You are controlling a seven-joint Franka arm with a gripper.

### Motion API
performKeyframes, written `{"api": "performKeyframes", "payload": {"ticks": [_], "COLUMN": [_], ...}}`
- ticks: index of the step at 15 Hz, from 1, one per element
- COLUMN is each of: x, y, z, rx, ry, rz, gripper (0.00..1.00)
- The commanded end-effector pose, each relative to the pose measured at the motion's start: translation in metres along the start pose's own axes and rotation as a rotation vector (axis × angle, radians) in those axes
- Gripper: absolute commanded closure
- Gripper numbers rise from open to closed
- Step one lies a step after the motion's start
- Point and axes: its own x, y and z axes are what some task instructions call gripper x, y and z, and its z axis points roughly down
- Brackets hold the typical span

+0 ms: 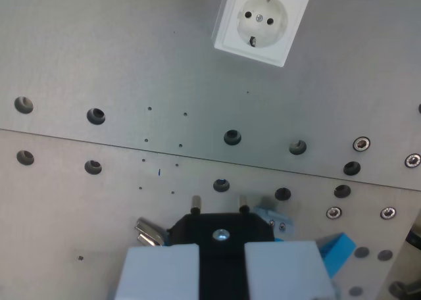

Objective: Move above the white socket

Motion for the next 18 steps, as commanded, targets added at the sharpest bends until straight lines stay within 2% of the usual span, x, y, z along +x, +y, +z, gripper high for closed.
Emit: {"api": "performKeyframes", "payload": {"ticks": [1,11,18], "x": [0.000,0.001,0.003], "y": [0.000,0.001,0.004], "z": [-0.001,0.003,0.017], "rx": [0.000,-0.002,-0.013], "ry": [0.002,0.008,0.038], "rz": [0.000,0.017,0.060], "gripper": [1.00,1.00,1.00]}}
